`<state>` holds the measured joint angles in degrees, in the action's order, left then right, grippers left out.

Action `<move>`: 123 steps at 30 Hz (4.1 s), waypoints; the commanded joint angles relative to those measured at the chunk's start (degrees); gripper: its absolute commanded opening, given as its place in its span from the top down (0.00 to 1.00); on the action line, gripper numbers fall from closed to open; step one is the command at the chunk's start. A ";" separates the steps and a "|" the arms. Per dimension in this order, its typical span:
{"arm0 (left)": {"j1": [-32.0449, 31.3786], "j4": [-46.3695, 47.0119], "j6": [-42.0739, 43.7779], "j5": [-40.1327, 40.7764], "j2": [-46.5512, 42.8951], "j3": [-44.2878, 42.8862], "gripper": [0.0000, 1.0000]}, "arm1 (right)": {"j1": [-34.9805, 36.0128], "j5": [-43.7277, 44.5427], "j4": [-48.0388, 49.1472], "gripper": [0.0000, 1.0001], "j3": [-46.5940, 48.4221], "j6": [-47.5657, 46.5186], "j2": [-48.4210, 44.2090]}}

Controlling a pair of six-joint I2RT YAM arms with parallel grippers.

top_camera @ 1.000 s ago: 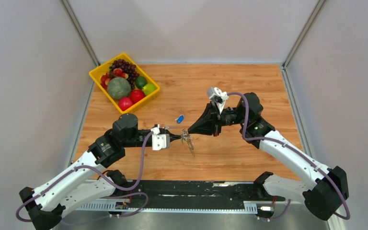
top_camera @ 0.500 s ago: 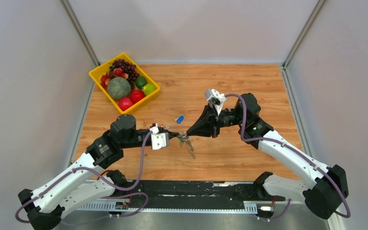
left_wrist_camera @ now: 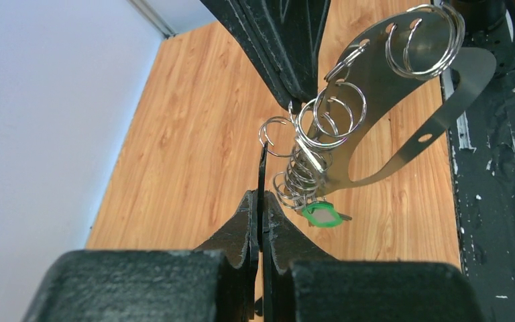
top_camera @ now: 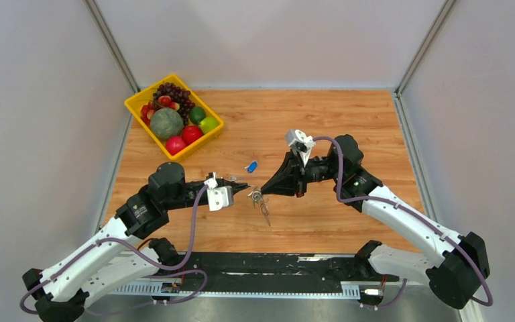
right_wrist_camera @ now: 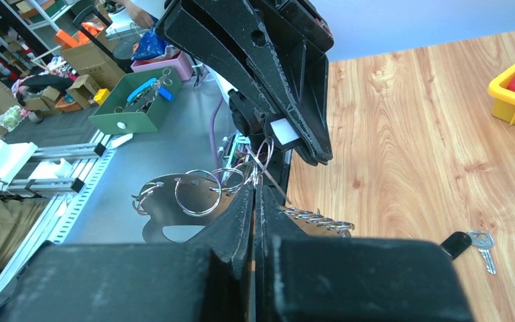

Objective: Remove the keys from the keyring

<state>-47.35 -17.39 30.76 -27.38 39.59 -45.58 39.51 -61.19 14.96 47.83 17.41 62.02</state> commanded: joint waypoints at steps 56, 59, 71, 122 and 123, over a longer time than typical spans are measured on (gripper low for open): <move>-0.57 2.09 6.00 -9.35 2.28 -6.14 1.00 | 6.02 -0.03 -3.80 1.00 8.96 -5.64 2.95; -0.61 2.73 4.98 -8.55 2.32 -6.03 1.00 | 6.30 0.50 -3.82 1.00 9.00 -5.50 2.89; -0.63 4.92 1.39 -5.86 -1.52 -0.99 0.68 | 6.38 7.35 0.28 1.00 7.47 -0.96 -0.23; -0.26 39.91 -82.20 30.48 -4.68 41.66 0.00 | 6.42 52.30 -40.69 0.25 -34.55 36.65 -23.63; -0.21 41.92 -82.28 29.38 -3.94 43.31 0.00 | 6.40 51.99 -39.25 0.26 -35.25 36.73 -23.31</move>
<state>-47.64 15.42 -47.99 1.23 33.65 -6.52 45.69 -7.62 -26.81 14.63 51.33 37.67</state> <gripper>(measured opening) 0.997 0.749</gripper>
